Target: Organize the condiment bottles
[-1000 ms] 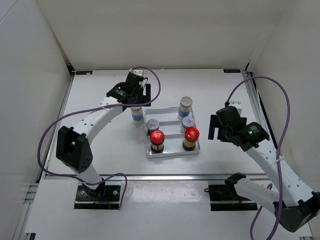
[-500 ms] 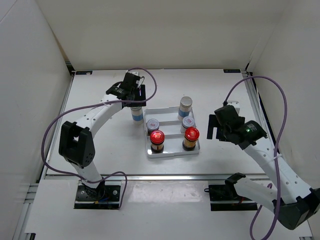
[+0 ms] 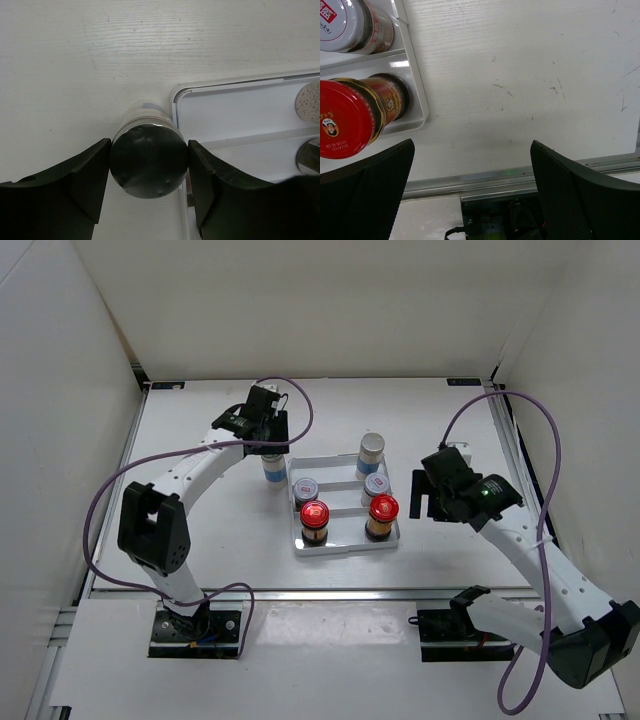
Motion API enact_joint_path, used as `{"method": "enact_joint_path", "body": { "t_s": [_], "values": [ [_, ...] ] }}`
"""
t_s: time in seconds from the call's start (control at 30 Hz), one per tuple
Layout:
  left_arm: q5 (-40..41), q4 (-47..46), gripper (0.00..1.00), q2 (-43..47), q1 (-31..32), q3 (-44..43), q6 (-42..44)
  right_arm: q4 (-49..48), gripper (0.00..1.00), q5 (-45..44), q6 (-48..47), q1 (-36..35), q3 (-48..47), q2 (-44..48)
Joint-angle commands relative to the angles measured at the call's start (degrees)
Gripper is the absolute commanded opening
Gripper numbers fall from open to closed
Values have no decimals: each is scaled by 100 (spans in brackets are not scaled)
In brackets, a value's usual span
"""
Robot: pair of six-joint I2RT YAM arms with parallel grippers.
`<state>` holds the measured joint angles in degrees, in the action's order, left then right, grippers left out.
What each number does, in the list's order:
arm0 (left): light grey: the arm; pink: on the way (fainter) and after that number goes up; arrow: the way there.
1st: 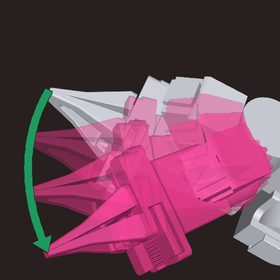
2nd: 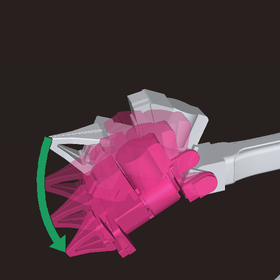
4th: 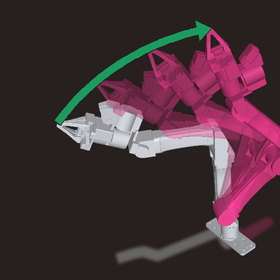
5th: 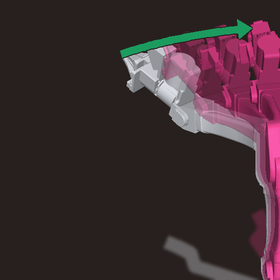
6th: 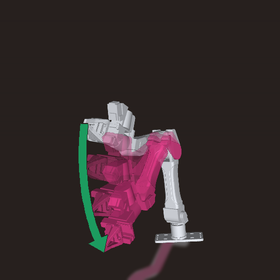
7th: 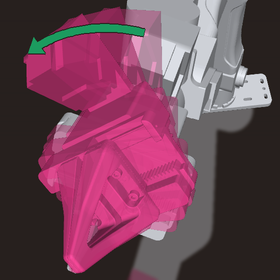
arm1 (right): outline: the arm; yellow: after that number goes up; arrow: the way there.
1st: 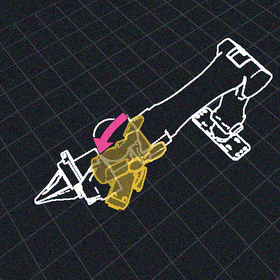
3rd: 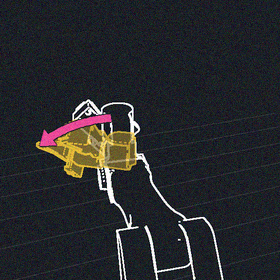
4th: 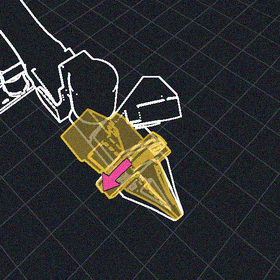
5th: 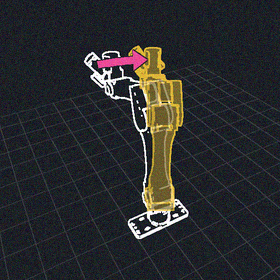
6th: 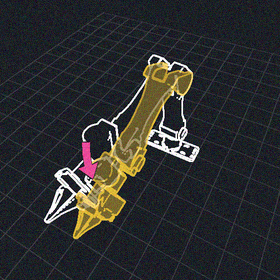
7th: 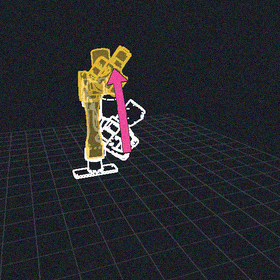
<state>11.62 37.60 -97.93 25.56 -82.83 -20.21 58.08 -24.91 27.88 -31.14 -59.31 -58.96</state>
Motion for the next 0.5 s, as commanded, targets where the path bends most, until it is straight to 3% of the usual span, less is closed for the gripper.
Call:
{"method": "enact_joint_path", "body": {
  "t_s": [0.0,0.23,0.47],
  "values": [
    [33,36,54,353,36,74,-10,-175,100,38,-37,11,7,-45],
    [332,150,50,1108,98,-593,166,-175,100,91,-90,11,7,-98],
    [332,151,50,1198,458,-1112,166,-175,100,144,-90,11,7,-151]
  ]
}}
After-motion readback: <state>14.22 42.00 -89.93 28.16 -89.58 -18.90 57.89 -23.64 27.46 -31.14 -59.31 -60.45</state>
